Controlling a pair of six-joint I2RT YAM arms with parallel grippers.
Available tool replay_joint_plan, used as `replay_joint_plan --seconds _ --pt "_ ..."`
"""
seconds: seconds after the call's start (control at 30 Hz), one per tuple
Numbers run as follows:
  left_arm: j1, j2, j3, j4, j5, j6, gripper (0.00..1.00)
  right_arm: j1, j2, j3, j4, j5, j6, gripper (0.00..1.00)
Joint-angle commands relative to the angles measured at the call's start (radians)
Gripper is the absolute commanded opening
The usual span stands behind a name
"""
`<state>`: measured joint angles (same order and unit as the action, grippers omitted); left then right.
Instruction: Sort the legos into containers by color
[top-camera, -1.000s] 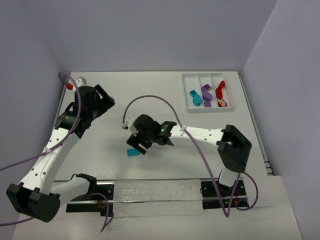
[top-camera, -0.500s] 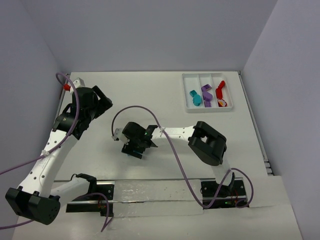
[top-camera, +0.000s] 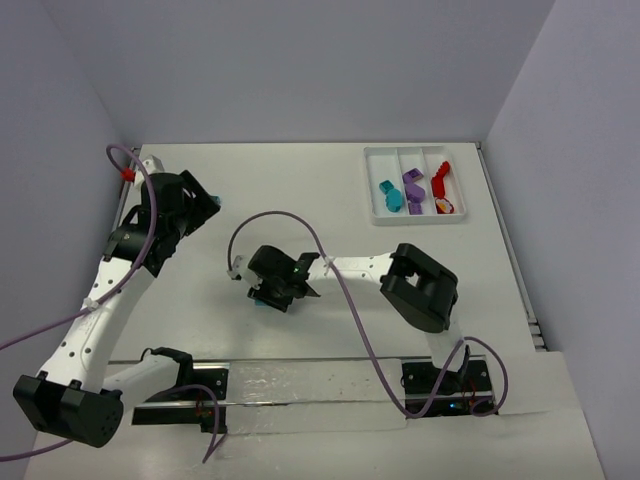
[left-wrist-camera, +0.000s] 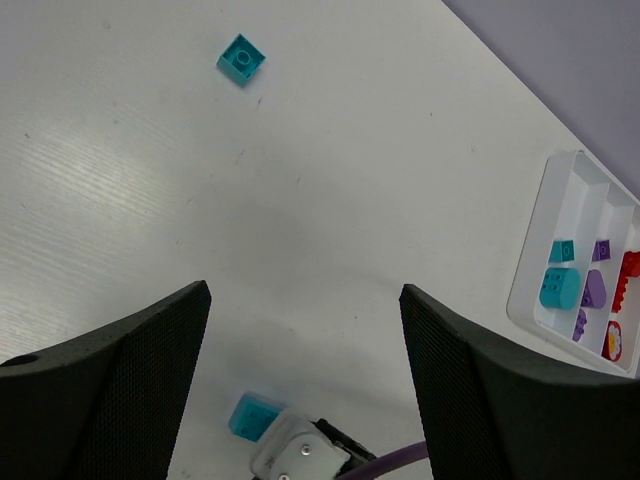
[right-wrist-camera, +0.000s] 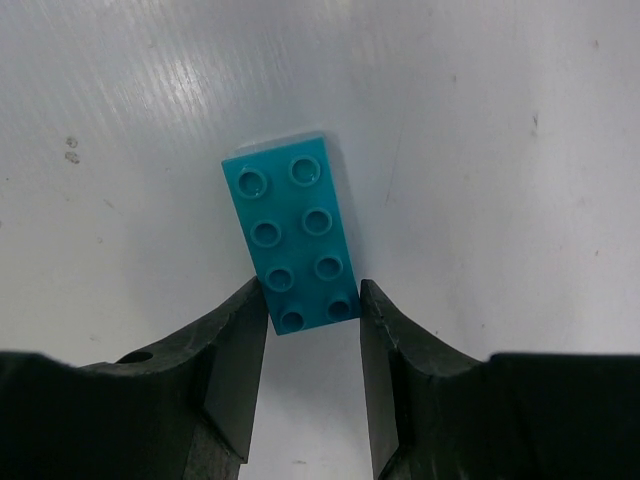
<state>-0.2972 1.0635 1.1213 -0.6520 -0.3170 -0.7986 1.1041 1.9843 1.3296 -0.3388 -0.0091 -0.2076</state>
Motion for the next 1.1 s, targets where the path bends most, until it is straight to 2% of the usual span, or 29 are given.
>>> replay_joint_plan --seconds 0.0,0.23,0.6,0.77,0.9,1.07 --pt "0.021 0.006 0.056 -0.014 -0.012 0.019 0.84 -0.076 -0.162 -0.059 0.083 0.053 0.141 0.23" --pt "0.034 0.006 0.041 -0.004 0.018 0.022 0.84 -0.366 -0.3 -0.085 0.069 0.05 0.339 0.23" --pt "0.044 -0.002 0.04 0.008 0.051 0.033 0.84 -0.752 -0.155 0.169 -0.072 0.096 0.54 0.24" --pt "0.047 -0.002 0.046 0.0 0.051 0.052 0.84 -0.81 -0.073 0.257 -0.095 0.173 0.553 0.25" --pt "0.054 0.003 0.064 -0.01 0.026 0.069 0.84 -0.871 0.015 0.382 -0.117 0.173 0.567 0.26" --pt "0.059 0.026 0.085 -0.035 0.01 0.096 0.84 -0.884 0.145 0.537 -0.174 0.229 0.541 0.29"
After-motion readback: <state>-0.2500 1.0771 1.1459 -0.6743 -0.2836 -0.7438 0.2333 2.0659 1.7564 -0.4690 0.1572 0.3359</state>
